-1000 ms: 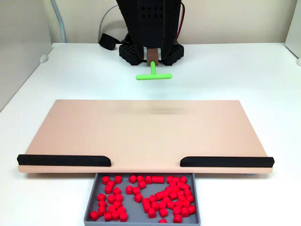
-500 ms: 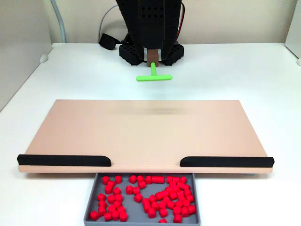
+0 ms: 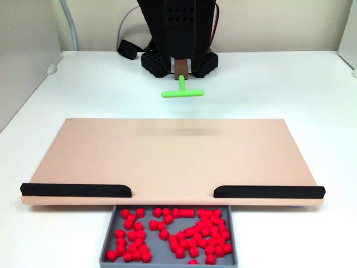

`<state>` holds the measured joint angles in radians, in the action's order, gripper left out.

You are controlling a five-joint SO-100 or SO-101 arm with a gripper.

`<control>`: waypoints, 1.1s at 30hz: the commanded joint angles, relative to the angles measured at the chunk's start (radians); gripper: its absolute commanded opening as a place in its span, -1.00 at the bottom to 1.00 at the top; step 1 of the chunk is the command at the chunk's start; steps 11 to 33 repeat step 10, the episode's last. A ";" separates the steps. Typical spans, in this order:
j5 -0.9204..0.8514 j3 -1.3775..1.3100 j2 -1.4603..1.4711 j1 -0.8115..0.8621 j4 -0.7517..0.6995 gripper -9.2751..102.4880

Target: Push granules from bottom to the grey container

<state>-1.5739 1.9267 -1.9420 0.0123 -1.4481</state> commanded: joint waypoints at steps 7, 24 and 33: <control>-0.005 -0.006 0.003 0.000 0.005 -0.84; -0.005 -0.006 0.003 0.003 0.005 -0.84; -0.005 -0.006 0.003 0.003 0.005 -0.84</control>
